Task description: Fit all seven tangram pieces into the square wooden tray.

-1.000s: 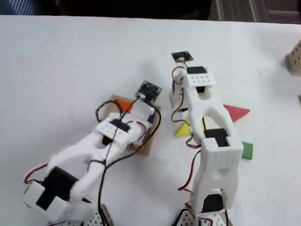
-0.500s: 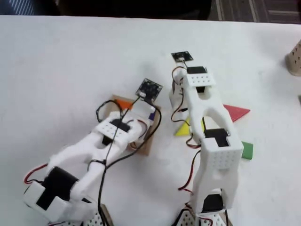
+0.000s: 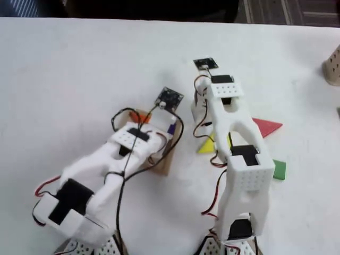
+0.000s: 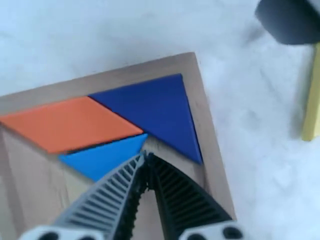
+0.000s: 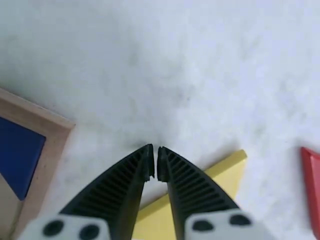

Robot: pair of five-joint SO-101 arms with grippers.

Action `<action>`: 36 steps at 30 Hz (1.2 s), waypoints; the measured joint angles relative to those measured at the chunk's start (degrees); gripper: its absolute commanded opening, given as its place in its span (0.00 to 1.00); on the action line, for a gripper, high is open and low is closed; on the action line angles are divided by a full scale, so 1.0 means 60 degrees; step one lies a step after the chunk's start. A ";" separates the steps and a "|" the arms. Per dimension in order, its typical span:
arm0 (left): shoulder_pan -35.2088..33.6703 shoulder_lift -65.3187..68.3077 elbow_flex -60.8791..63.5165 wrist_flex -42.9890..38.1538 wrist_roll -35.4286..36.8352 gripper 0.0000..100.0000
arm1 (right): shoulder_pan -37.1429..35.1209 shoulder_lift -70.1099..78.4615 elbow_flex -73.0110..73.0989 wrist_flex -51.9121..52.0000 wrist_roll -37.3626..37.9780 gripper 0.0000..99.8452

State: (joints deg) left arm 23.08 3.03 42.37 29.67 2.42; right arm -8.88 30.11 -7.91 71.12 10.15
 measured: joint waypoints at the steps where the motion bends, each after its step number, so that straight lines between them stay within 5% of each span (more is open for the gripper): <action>1: 0.0000 0.0059 -0.0088 0.0073 0.0000 0.02 | 0.0000 0.0000 0.0000 0.0000 0.0000 0.02; 14: -0.0029 -0.0132 0.0000 0.0234 0.0000 0.02 | 0.0000 0.0044 -0.0015 0.0000 0.0000 0.02; 22: -0.0059 -0.2462 0.1641 0.0234 0.0000 0.02 | -0.0015 0.0220 -0.0015 0.0000 0.0000 0.02; 27: -0.1040 -0.3590 0.2007 0.0234 0.0000 0.02 | -0.0015 0.0220 -0.0015 0.0000 0.0000 0.02; 36: -0.1524 -0.1714 0.1128 0.0791 -0.1070 0.02 | -0.0015 0.0220 -0.0015 0.0000 0.0000 0.02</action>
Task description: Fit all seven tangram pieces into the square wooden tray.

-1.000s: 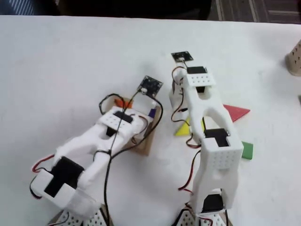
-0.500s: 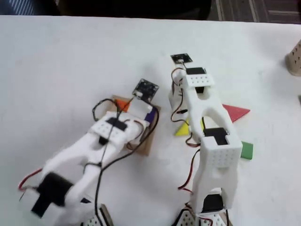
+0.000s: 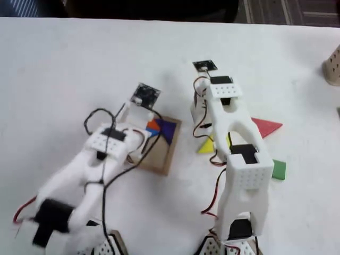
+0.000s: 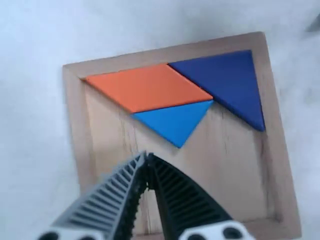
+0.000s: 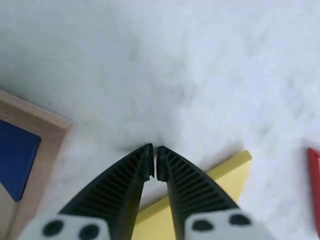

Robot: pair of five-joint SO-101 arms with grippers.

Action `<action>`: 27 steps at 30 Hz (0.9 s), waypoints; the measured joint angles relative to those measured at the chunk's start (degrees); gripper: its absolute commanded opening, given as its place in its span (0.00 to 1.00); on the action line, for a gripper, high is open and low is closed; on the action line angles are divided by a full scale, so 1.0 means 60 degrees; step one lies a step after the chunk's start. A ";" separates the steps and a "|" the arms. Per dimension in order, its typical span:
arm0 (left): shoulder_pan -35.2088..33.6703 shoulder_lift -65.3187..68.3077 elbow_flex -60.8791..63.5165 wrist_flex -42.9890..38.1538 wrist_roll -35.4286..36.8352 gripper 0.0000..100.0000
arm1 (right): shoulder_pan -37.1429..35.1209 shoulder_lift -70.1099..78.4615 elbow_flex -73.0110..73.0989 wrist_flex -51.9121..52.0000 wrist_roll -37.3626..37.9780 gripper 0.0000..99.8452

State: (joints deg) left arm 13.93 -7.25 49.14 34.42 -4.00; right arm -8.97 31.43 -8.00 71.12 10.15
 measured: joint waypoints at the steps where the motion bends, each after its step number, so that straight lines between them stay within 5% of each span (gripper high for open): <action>1: 0.0000 0.0381 -0.0176 0.0000 -0.0029 0.02 | 0.0000 0.0000 0.0000 0.0000 0.0000 0.02; 27: 0.0205 0.1407 -0.0967 -0.0352 -0.0103 0.02 | 0.0044 0.0000 0.0000 0.0000 0.0000 0.02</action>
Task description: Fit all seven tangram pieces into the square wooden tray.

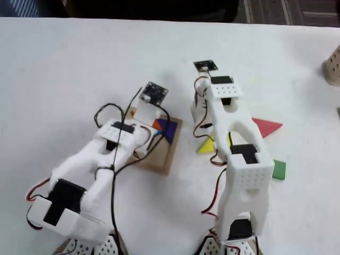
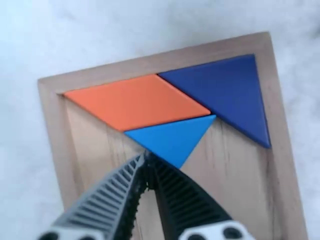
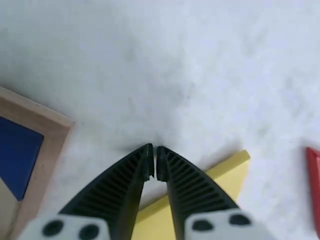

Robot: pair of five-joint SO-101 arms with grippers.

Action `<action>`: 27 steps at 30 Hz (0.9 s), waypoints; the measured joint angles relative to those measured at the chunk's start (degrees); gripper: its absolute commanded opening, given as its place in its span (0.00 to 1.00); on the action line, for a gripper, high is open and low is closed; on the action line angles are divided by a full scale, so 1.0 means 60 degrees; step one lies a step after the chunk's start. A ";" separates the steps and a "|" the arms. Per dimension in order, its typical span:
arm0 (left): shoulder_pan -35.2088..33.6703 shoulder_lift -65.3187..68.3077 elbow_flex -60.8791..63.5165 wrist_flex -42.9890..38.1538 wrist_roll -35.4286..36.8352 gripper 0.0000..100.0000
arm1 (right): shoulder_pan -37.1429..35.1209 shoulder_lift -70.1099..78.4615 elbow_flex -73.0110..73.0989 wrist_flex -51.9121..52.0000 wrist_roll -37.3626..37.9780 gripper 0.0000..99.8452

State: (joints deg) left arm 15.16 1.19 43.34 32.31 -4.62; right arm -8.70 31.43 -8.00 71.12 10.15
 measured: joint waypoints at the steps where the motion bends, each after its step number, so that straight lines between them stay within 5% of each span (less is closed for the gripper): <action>1: 0.0000 -0.0059 0.0059 0.0000 0.0000 0.02 | 0.0000 0.0000 0.0000 0.0000 0.0000 0.02; 14: -0.1421 -0.2066 0.1333 -0.0879 -0.0088 0.02 | 0.0879 -0.0762 0.0469 0.0000 0.0000 0.02; 27: -0.3282 -0.1275 0.1084 -0.2242 -0.0088 0.02 | 0.2520 -0.4366 0.4615 -0.0703 -0.0352 0.02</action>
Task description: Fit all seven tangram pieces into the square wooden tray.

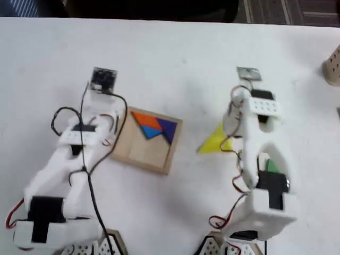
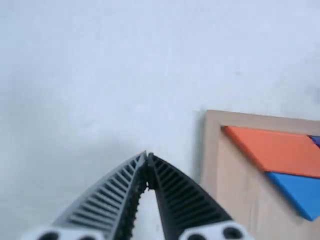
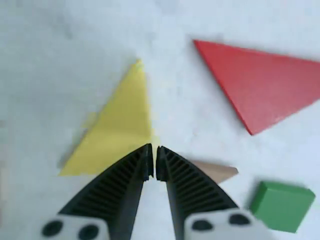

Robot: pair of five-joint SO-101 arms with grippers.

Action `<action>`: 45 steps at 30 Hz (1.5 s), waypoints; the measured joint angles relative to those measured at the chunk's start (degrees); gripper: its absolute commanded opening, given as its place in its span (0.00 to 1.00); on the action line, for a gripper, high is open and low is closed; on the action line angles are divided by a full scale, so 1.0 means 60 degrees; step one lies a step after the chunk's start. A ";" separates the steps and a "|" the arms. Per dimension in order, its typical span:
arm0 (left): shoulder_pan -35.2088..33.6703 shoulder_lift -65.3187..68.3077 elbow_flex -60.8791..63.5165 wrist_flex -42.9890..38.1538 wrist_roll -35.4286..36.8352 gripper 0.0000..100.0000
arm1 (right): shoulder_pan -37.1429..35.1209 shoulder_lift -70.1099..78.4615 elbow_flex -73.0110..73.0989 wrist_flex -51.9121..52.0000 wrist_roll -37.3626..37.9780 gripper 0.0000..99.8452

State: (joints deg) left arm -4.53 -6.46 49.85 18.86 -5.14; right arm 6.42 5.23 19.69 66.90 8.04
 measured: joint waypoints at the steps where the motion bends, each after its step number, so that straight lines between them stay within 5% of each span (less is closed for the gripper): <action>1: -0.0117 0.0161 -0.0161 0.0000 0.0000 0.02 | 0.0249 -0.0249 0.0352 -0.0161 0.0000 0.02; 11: -0.0278 0.0938 -0.0821 0.0000 0.0000 0.02 | 0.2139 -0.2549 0.3048 -0.0864 0.0000 0.02; 15: -0.0278 0.0938 -0.0821 0.0000 0.0000 0.02 | 0.2462 -0.3516 0.3810 -0.1114 0.0000 0.10; 28: -0.0615 0.1011 -0.1172 0.0000 0.0000 0.02 | 0.2462 -0.3560 0.4073 -0.2051 -0.0044 0.17; 40: -0.0615 0.1011 -0.1172 0.0000 0.0000 0.02 | 0.1495 -0.1714 0.2579 -0.0571 -0.0059 0.22; 45: -0.0718 0.1363 -0.1553 0.0000 0.0000 0.02 | 0.0674 -0.1714 0.2564 -0.0557 -0.1260 0.24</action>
State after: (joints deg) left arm -8.84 1.71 40.53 18.86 -5.14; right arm 10.46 -5.05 35.08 63.56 0.48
